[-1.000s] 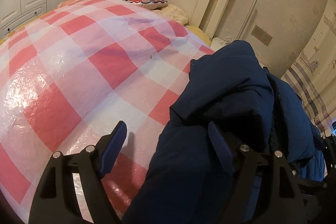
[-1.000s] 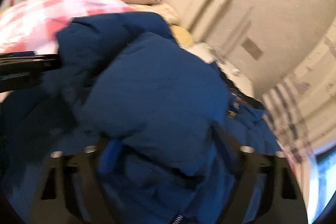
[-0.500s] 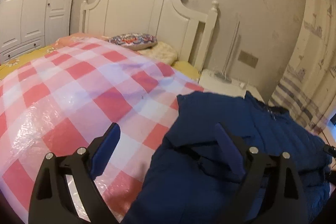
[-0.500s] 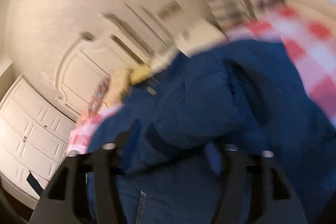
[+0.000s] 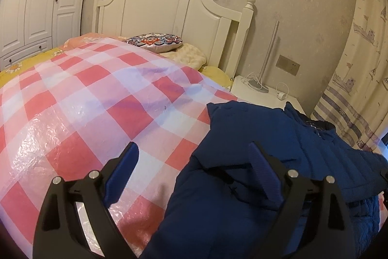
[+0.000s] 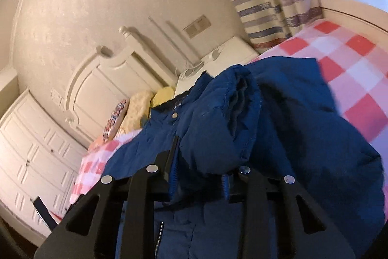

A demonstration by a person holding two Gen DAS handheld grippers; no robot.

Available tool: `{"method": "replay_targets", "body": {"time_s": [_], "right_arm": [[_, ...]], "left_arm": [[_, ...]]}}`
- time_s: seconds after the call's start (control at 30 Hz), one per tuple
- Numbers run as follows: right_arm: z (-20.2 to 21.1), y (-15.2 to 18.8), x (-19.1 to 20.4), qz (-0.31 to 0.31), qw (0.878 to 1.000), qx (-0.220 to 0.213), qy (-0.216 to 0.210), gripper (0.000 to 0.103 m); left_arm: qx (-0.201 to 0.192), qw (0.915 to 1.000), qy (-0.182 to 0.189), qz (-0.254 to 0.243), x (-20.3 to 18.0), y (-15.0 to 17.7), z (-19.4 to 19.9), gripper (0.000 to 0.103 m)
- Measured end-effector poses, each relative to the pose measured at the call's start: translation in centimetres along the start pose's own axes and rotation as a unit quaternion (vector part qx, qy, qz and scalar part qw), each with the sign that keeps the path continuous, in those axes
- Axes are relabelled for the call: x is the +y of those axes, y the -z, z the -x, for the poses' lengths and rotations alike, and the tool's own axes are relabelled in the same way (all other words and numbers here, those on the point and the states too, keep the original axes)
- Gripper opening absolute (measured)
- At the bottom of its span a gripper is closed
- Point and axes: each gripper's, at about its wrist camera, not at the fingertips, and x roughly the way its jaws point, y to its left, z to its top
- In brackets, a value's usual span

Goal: Fold large clothes

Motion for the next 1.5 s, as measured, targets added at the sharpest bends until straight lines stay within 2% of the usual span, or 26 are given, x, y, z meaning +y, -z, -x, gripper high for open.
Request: {"method": "replay_targets", "body": {"time_s": [0.1, 0.17, 0.2, 0.23, 0.27, 0.33, 0.37, 0.43, 0.53, 0.67, 0.77, 0.87, 1.0, 1.03, 1.1, 1.23, 1.27, 1.33, 1.5], "right_arm": [[-1.7, 0.9, -1.6, -0.006, 0.998, 0.047, 0.042, 0.033], [-1.8, 0.9, -2.3, -0.026, 0.997, 0.054, 0.041, 0.036], [-1.2, 0.7, -2.4, -0.038, 0.997, 0.047, 0.046, 0.039], [-0.4, 0.3, -2.3, -0.041, 0.997, 0.033, 0.059, 0.046], [0.6, 0.0, -2.0, -0.04, 0.996, 0.013, 0.077, 0.047], [2.5, -0.9, 0.1, 0.007, 0.993, -0.043, 0.11, 0.052], [2.6, -1.1, 1.0, 0.028, 0.992, -0.051, 0.115, 0.06], [2.0, -1.3, 3.9, 0.104, 0.985, -0.053, 0.125, 0.071], [-1.1, -0.8, 6.5, 0.193, 0.971, -0.019, 0.138, 0.071], [-6.4, 0.9, 4.5, 0.23, 0.952, 0.073, 0.188, 0.072], [-6.8, 1.6, 4.5, 0.243, 0.947, 0.07, 0.196, 0.072], [-7.3, 2.0, 4.8, 0.255, 0.943, 0.073, 0.203, 0.076], [-7.6, 1.8, 4.4, 0.254, 0.943, 0.073, 0.202, 0.076], [-7.6, 1.8, 4.5, 0.254, 0.943, 0.074, 0.202, 0.077], [-7.6, 1.7, 4.6, 0.253, 0.944, 0.074, 0.2, 0.077], [-7.2, 2.0, 5.0, 0.252, 0.945, 0.076, 0.192, 0.081], [-7.1, 2.1, 5.1, 0.253, 0.946, 0.076, 0.19, 0.081], [-7.1, 2.1, 5.1, 0.253, 0.947, 0.075, 0.185, 0.082], [-7.1, 2.1, 5.1, 0.254, 0.947, 0.075, 0.183, 0.084]], "left_arm": [[0.002, 1.0, 0.001, 0.001, 0.1, 0.0, 0.0, 0.092], [0.005, 1.0, 0.001, 0.003, 0.2, 0.0, 0.0, 0.092], [0.006, 1.0, 0.001, 0.005, 0.3, 0.0, -0.1, 0.092], [0.007, 0.9999, 0.001, 0.008, 0.4, 0.0, -0.1, 0.092], [0.009, 0.9999, 0.001, 0.008, 0.4, -0.1, -0.2, 0.092], [0.012, 0.9999, 0.001, 0.007, 0.4, -0.1, -0.3, 0.092], [0.012, 0.9999, 0.001, 0.007, 0.4, -0.1, -0.4, 0.092], [0.012, 0.9999, 0.001, 0.007, 0.4, -0.1, -0.3, 0.092], [0.012, 0.9999, 0.0, 0.01, 0.5, -0.1, -0.4, 0.092], [0.015, 0.9997, 0.0, 0.02, 0.8, -0.1, -0.4, 0.092], [0.021, 0.9997, 0.004, 0.015, 0.4, -0.4, 0.1, 0.092], [0.025, 0.9985, 0.047, 0.012, -1.6, -2.3, 1.7, 0.092], [0.077, 0.9908, 0.093, -0.061, -7.8, -5.2, 0.2, 0.099], [0.096, 0.9877, 0.085, -0.089, -10.1, -5.5, -1.5, 0.099], [0.109, 0.9847, 0.047, -0.128, -12.8, -5.2, -4.3, 0.099], [0.176, 0.9711, 0.002, -0.162, -14.4, -2.4, -10.9, 0.1], [0.181, 0.9694, 0.001, -0.166, -14.2, -1.7, -11.7, 0.101], [0.144, 0.9717, 0.009, -0.187, -14.1, -0.3, -11.8, 0.101], [0.138, 0.9727, 0.01, -0.186, -13.8, 0.0, -11.8, 0.101]]}}
